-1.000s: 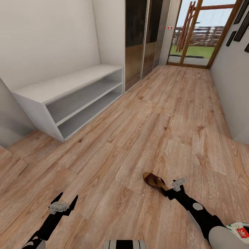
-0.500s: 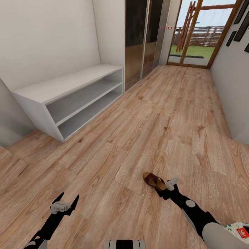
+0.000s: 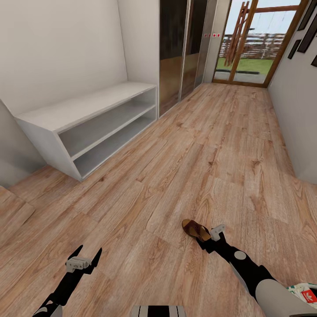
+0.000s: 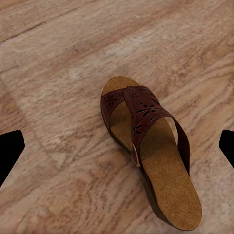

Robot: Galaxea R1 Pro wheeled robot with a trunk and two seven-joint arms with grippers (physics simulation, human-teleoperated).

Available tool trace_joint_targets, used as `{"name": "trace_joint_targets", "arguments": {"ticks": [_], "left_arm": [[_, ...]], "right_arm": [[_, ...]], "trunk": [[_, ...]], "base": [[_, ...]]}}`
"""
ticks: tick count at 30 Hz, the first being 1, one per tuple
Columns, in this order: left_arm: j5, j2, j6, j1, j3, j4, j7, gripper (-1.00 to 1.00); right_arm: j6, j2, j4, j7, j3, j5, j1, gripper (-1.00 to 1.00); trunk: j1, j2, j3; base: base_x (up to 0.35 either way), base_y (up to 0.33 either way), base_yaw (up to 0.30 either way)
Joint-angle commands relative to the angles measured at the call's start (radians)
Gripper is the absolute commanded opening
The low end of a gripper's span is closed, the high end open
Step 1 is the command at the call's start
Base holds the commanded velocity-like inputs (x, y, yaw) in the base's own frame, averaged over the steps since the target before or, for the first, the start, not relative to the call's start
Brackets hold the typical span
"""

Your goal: Pick up the two gym shoes and the two sandals from the corridor floor and place them onto the hallstand (shoe rack) in the corridor, making sure they are on the rack and not on the floor. Arrange them so the two gym shoes are next to each other and the two sandals are next to each other.

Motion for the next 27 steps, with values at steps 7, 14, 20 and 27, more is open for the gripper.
{"name": "trace_joint_targets", "arguments": {"ticks": [7, 14, 20, 27], "left_arm": [[0.003, -0.002, 0.001, 0.0, 0.001, 0.0, 0.005, 1.0], [0.004, -0.002, 0.002, 0.0, 0.004, 0.002, 0.007, 1.0], [0.005, -0.002, 0.002, 0.0, 0.005, 0.002, 0.008, 1.0], [0.006, -0.002, 0.002, 0.0, 0.006, 0.003, 0.009, 1.0]], "right_arm": [[0.004, -0.006, 0.0, 0.001, 0.01, -0.001, -0.003, 1.0], [0.006, -0.008, -0.002, 0.006, 0.012, -0.001, -0.004, 1.0], [0.009, -0.005, -0.002, 0.009, 0.014, -0.001, -0.003, 1.0], [0.011, 0.001, -0.001, 0.009, 0.016, 0.0, 0.0, 1.0]], "trunk": [[0.0, 0.0, 0.0], [0.0, 0.0, 0.0], [0.0, 0.0, 0.0], [0.0, 0.0, 0.0]], "base": [[0.0, 0.0, 0.0], [0.0, 0.0, 0.0], [0.0, 0.0, 0.0], [0.0, 0.0, 0.0]]}}
